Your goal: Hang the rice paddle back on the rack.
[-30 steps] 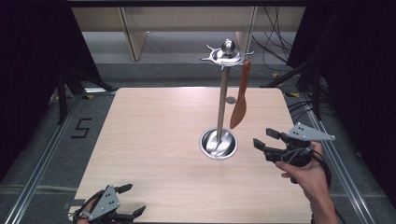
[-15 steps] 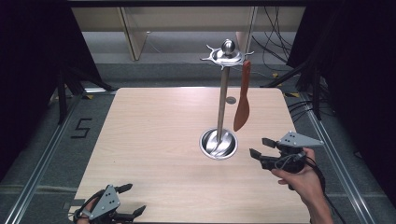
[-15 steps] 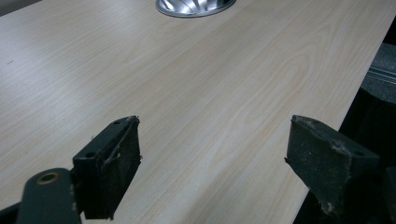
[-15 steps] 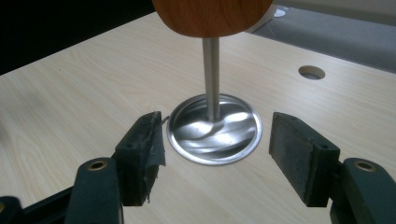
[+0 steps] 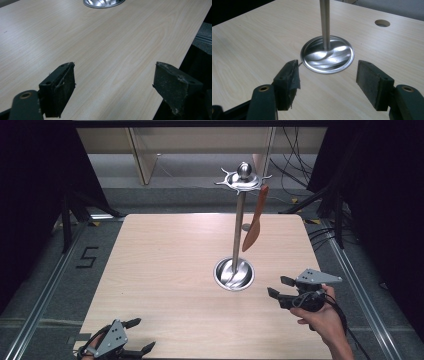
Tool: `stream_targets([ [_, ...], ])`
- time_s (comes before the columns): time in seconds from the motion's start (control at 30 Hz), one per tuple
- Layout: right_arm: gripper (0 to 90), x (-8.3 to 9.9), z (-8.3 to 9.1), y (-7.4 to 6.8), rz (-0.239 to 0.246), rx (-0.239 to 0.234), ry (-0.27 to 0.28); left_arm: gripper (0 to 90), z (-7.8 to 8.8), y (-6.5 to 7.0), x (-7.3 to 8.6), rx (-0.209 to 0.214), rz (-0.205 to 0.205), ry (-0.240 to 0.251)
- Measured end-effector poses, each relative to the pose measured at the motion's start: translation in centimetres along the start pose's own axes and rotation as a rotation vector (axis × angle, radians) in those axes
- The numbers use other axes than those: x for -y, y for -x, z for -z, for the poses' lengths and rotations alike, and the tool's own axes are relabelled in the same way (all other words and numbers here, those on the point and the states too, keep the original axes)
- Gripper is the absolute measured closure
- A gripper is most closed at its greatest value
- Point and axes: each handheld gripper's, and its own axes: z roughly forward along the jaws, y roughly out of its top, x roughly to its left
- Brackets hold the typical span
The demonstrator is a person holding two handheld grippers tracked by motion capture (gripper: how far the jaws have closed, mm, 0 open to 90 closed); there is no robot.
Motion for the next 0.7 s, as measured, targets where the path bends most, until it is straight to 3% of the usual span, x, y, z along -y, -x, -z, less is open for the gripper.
stream_targets([
  [0.1,35.8,0.2,-0.2,0.1,0.002,0.005,0.004,17.0,0.0,0.0,-0.1,-0.001,0.002,-0.004],
  [0.13,35.8,0.2,-0.1,0.2,0.023,0.014,0.007,17.0,0.0,-0.1,-0.1,-0.001,0.0,-0.002],
  [0.2,35.8,0.3,-0.1,0.1,-0.002,0.004,-0.012,17.0,0.0,-0.1,-0.1,0.001,-0.008,-0.01],
  [0.23,35.7,0.4,-0.2,0.3,0.031,0.015,-0.005,17.0,-0.1,0.0,-0.1,0.0,-0.008,-0.011],
  [0.27,35.7,0.5,-0.2,0.1,-0.012,0.007,-0.005,17.0,0.0,0.0,-0.1,0.001,-0.009,-0.015],
  [0.33,35.6,0.7,-0.3,0.2,0.009,0.011,-0.016,17.0,0.1,0.0,-0.1,0.002,-0.024,-0.003],
  [0.37,35.5,0.9,-0.4,0.0,-0.009,0.012,-0.021,17.0,0.0,0.2,0.0,0.0,0.011,0.006],
  [0.53,35.1,1.4,-0.6,0.0,-0.01,0.005,-0.043,17.0,0.2,0.0,0.1,0.002,0.007,0.001],
  [0.6,34.9,1.4,-0.6,0.2,0.013,0.015,-0.047,17.0,0.3,0.1,0.2,0.001,0.007,-0.001],
  [0.63,34.8,1.5,-0.6,0.0,-0.007,0.013,-0.049,17.0,0.3,0.1,0.2,0.0,0.005,-0.004],
  [0.7,34.7,1.6,-0.7,0.0,-0.002,0.007,-0.045,17.0,0.3,0.0,0.1,0.004,-0.023,-0.001],
])
